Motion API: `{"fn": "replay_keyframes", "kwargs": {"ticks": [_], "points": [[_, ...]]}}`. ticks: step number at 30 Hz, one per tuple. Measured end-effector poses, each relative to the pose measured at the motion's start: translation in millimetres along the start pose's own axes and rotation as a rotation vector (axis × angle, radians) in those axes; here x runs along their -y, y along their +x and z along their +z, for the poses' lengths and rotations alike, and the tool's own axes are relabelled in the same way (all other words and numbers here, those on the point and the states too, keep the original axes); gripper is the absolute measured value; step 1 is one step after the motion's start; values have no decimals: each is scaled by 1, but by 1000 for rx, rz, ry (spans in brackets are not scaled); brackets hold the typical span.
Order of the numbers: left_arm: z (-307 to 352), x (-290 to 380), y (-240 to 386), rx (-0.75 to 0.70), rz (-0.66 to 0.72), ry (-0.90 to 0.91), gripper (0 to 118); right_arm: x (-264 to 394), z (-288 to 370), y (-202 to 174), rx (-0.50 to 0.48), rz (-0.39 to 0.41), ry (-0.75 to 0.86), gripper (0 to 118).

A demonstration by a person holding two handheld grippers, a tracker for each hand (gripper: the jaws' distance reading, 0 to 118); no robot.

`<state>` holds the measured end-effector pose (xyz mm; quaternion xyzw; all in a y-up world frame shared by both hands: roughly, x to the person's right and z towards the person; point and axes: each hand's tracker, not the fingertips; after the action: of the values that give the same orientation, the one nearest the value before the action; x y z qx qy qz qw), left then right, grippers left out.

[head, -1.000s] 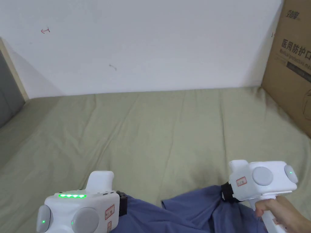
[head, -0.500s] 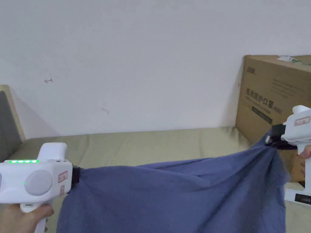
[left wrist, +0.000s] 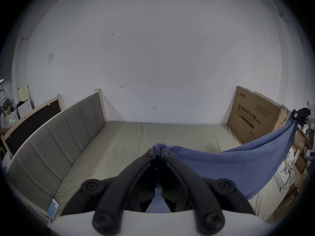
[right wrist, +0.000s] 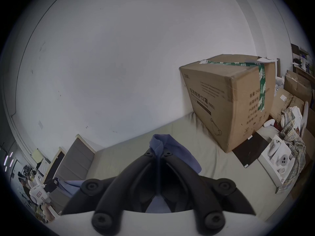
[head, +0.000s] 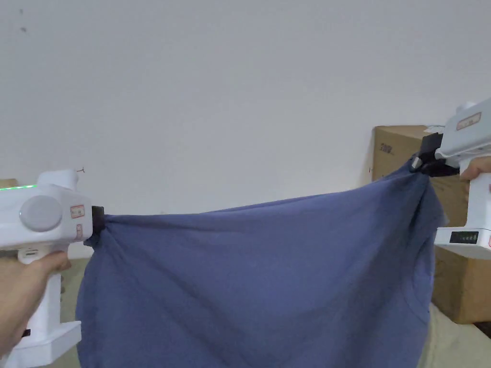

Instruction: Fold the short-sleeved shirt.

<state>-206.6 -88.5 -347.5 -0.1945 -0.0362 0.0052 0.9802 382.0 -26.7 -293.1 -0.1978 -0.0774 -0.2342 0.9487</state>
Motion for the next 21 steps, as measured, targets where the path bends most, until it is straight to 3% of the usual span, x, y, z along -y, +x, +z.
{"fn": "replay_keyframes", "kwargs": {"ticks": [8, 13, 21], "points": [[-65, -76, -6, -56, 4, 60, 3, -69, -57, -63, 5, 25, 56, 3], [-81, -113, -11, -85, 0, 137, 3, -91, -44, -109, 0, 55, 135, 3], [-91, -122, -5, -169, -81, 178, 3, -99, -38, -130, -19, 104, 180, 3]]}}
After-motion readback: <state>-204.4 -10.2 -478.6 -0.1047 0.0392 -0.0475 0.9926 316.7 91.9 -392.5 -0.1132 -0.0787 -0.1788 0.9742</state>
